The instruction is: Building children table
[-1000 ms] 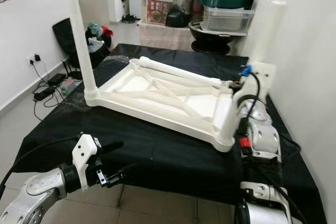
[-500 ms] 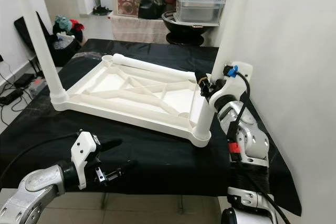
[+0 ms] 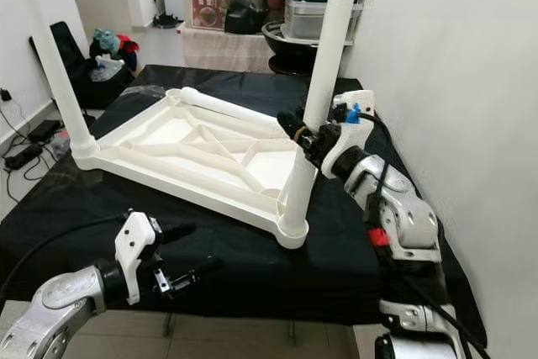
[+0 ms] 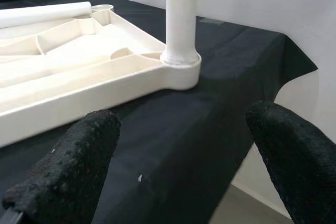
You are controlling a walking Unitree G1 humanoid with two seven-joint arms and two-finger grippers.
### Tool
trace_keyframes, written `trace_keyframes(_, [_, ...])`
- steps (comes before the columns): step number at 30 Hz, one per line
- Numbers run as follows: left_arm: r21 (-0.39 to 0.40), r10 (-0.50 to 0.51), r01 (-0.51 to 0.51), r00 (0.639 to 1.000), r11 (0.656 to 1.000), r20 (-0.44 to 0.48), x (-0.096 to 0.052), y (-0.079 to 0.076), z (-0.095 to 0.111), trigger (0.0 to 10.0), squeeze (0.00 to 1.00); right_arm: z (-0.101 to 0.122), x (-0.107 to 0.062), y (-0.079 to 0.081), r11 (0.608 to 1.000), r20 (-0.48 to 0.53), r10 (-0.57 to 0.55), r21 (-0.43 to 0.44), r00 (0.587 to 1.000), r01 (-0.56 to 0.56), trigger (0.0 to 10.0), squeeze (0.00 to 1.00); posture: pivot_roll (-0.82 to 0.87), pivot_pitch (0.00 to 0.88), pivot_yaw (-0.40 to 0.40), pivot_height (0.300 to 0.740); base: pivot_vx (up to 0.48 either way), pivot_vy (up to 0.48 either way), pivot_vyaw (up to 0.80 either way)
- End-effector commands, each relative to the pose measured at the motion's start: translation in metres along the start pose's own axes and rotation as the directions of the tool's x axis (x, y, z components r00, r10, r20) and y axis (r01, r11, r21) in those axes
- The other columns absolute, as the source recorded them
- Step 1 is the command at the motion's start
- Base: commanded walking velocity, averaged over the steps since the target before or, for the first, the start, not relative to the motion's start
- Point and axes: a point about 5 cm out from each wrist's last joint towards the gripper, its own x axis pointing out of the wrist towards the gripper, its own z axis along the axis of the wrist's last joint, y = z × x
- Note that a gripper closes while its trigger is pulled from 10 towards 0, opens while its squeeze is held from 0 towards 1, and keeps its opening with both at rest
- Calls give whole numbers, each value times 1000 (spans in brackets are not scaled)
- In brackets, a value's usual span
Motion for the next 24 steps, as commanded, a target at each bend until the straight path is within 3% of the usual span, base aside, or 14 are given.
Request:
trace_keyframes(1, [3,-10,10,1000,1000,-9,1,-2,-2,10000,0,-35,-13,-48,933,-136,-353,23,926,359,0,0,100,0,-53,740,0,0,0])
trace_keyframes(3, [3,-10,10,1000,1000,-8,1,-3,-2,10000,0,-36,-14,-52,920,-139,-385,19,912,392,0,0,100,0,-53,740,0,0,0])
trace_keyframes(5, [5,-6,6,1000,1000,-9,1,-1,-2,10000,0,-40,-33,-79,776,-120,-621,43,774,629,0,0,98,0,-52,740,0,0,0])
trace_keyframes(6, [5,-6,6,1000,1000,-9,1,-1,-2,10000,0,-40,-33,-79,776,-120,-621,43,774,629,0,0,98,0,-52,740,0,0,0])
trace_keyframes(7, [6,-5,5,1000,1000,-9,1,0,-3,10000,0,-41,-39,-84,728,-115,-675,51,728,683,0,0,95,0,-49,740,0,0,0])
trace_keyframes(9, [6,-3,3,1000,1000,-9,1,1,-3,10000,0,-46,-38,-72,738,-127,-661,69,740,671,0,0,90,0,-44,740,0,0,0])
trace_keyframes(12, [5,-3,4,1000,1000,-9,2,1,-4,10000,0,-48,-33,-61,768,-127,-622,94,772,634,1412,0,88,0,-43,740,0,0,0])
trace_keyframes(13, [5,-5,5,1000,1000,-9,2,1,-4,10000,0,-46,-29,-55,794,-108,-589,108,801,599,8078,0,88,0,-43,740,0,0,0])
trace_keyframes(14, [5,-5,5,1000,1000,-9,2,1,-4,10000,0,-46,-29,-55,794,-108,-589,108,801,599,8078,0,88,0,-43,740,0,0,0])
trace_keyframes(15, [5,-6,6,1000,1000,-9,2,1,-4,10000,0,-40,-21,-41,847,-69,-510,132,857,515,10000,0,87,0,-41,740,0,0,0])
trace_keyframes(16, [5,-7,7,1000,1000,-9,3,1,-4,10000,0,-34,-15,-29,886,-18,-442,150,897,439,10000,0,87,0,-42,740,0,0,0])
trace_keyframes(17, [5,-7,7,1000,1000,-9,3,1,-5,10000,0,-29,-13,-23,899,12,-419,147,908,413,10000,624,87,0,-42,740,0,0,0])
trace_keyframes(18, [5,-7,7,1000,1000,-9,3,2,-5,10000,0,-26,-11,-20,908,32,-403,140,915,395,10000,1000,87,0,-42,740,0,0,0])
trace_keyframes(24, [-1,-1,1,1000,1000,-9,2,2,-7,10000,0,-14,-12,-15,929,94,-361,130,928,348,10000,1000,85,0,-46,740,0,0,0])
